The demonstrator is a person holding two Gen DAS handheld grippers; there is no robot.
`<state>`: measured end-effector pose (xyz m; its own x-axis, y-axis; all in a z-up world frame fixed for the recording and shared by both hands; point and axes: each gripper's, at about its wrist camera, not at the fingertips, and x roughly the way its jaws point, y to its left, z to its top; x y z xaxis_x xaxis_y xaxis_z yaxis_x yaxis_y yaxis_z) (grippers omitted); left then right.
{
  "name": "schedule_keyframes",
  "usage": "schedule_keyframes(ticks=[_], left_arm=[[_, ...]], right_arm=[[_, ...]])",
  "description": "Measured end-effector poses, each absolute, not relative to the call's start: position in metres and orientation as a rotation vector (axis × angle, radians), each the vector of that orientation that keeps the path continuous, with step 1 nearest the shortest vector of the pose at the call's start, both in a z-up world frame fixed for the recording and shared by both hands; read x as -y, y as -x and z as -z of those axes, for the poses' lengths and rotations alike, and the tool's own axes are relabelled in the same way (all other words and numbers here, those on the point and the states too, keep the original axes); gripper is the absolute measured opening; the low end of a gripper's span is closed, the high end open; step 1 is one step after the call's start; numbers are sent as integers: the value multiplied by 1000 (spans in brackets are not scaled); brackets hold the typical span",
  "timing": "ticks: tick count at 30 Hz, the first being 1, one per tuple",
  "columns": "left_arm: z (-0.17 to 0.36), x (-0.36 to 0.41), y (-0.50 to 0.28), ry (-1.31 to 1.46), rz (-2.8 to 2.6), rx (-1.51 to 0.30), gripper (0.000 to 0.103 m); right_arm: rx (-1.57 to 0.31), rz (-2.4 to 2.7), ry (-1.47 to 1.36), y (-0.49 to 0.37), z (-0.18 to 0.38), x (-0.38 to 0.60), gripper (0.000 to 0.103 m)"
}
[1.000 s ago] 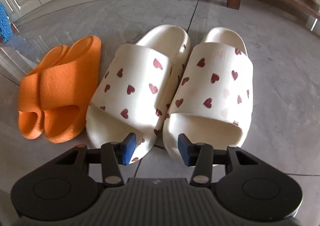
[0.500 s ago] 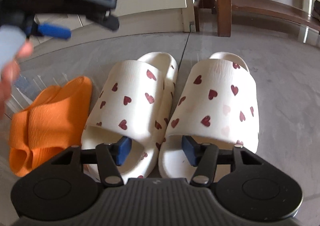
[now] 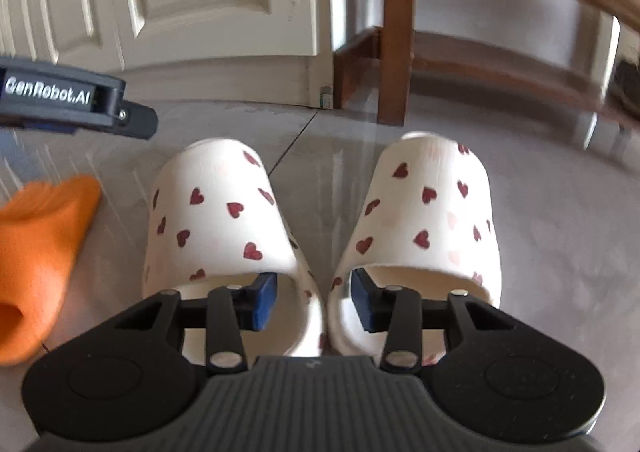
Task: Organize scattered shoes
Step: 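Close the right gripper on the heels of the white heart-print slides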
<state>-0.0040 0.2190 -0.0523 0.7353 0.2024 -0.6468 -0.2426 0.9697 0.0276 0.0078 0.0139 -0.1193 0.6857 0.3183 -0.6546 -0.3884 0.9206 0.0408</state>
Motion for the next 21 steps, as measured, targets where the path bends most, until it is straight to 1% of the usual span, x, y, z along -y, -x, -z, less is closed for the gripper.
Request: schedule_keyframes(ticks=[1, 5, 8, 13, 21], left_arm=[[54, -219, 5, 64, -251, -708, 80], [59, -219, 7, 66, -263, -743, 80], [60, -222, 8, 66, -288, -747, 80], [64, -232, 8, 70, -381, -764, 80], [80, -246, -11, 64, -477, -840, 80]], right_arm=[[-706, -396, 118, -8, 119, -15, 62], [-763, -384, 3, -20, 123, -10, 62], [-761, -399, 4, -31, 123, -13, 61], [-747, -422, 11, -34, 126, -16, 56], [-719, -454, 52, -36, 130, -20, 59]])
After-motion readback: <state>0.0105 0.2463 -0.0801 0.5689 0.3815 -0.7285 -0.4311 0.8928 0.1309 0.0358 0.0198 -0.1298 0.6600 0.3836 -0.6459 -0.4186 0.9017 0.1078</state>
